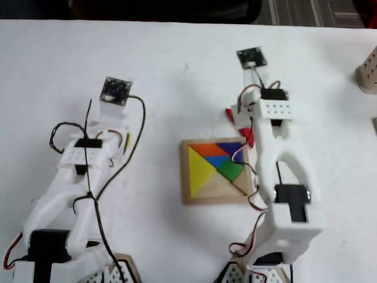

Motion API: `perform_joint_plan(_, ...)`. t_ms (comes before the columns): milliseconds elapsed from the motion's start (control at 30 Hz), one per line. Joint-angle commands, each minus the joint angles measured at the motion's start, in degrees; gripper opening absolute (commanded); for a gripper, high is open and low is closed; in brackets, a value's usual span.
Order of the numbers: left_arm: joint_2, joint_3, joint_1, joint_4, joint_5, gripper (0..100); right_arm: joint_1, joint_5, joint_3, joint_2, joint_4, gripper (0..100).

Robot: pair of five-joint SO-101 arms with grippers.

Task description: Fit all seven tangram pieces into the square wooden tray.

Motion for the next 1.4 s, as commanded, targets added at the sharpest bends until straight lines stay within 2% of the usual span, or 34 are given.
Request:
perform_joint_plan(0, -0.8, -0.4, 0.2, -1.7, -0.2, 11, -1.8, 0.6, -3.6, 3.5, -2.2, 33.0)
perform_joint_plan(133, -0.8, -0.4, 0.1, -1.7, -0.2, 11, -1.5, 5.7, -11.5, 11.6, 3.7, 42.4)
perform_joint_plan(400, -0.8, -0.4, 0.2, -1.7, -0.4, 11, 1.5, 12.6, -28.0, 27.9, 11.1, 43.0)
perform_joint_plan(567, -0.8, -0.4, 0.2, -1.7, -0.4, 11, 1.6, 12.6, -35.5, 33.3, 16.8, 37.8)
perform_joint_plan(767, -0.8, -0.4, 0.2, -1.7, -0.4, 11, 1.5, 12.4, -37.1, 33.4, 21.8, 31.7)
perform_joint_plan(1133, -0.8, -0.4, 0.4, -1.7, -0.4, 11, 2.1, 12.6, -37.2, 33.4, 20.4, 31.6)
perform_joint_plan(1367, -0.8, -0.4, 0.4, -1.7, -0.4, 11, 2.2, 13.8, -37.2, 33.7, 13.6, 31.7)
